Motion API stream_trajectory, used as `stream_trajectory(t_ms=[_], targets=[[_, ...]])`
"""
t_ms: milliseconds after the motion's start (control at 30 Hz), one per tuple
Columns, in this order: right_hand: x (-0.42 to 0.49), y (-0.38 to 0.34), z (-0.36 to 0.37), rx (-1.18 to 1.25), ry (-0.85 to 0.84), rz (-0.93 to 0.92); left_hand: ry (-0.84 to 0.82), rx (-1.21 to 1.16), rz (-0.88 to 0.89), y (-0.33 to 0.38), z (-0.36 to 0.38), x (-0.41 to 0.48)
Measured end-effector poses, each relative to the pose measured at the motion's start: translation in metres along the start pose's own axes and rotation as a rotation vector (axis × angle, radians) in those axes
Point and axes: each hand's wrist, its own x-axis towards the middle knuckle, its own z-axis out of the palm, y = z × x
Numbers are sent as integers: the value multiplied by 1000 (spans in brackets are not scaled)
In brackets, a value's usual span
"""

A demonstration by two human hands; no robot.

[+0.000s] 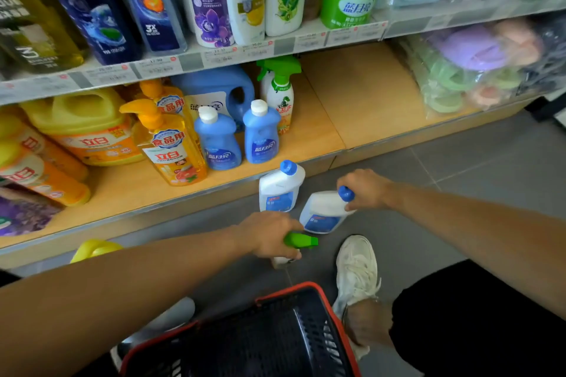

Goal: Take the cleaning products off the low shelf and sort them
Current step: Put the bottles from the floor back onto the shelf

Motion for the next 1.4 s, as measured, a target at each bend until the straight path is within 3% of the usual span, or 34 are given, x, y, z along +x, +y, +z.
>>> stream_trajectory(t_ms=[167,333,567,833,967,1067,1267,1333,1400], targets=[[1,-2,-31,51,83,-50,4,-44,-4,-1,9,2],[-18,18,-105,273,206,-24,37,-85,-12,-6,-4,1],[-33,39,-179,725,527,165,164,-212,-21,-6,-63,-25],[6,23,-185,944,756,436,404,-550,43,-9,-125,-60],[29,12,-176,1020,786,563,549,-629,42,-11,-143,-66],[44,5,-174,1122,811,553,625,-665,38,-14,-154,-72],[38,-11,-153,1090,746,552,797,-875,-15,-17,-177,-75],[25,-25,-142,1102,707,501,824,-957,-23,-16,-182,-74],[12,-41,-133,1100,608,298,865,-1022,-41,-12,-184,-72]])
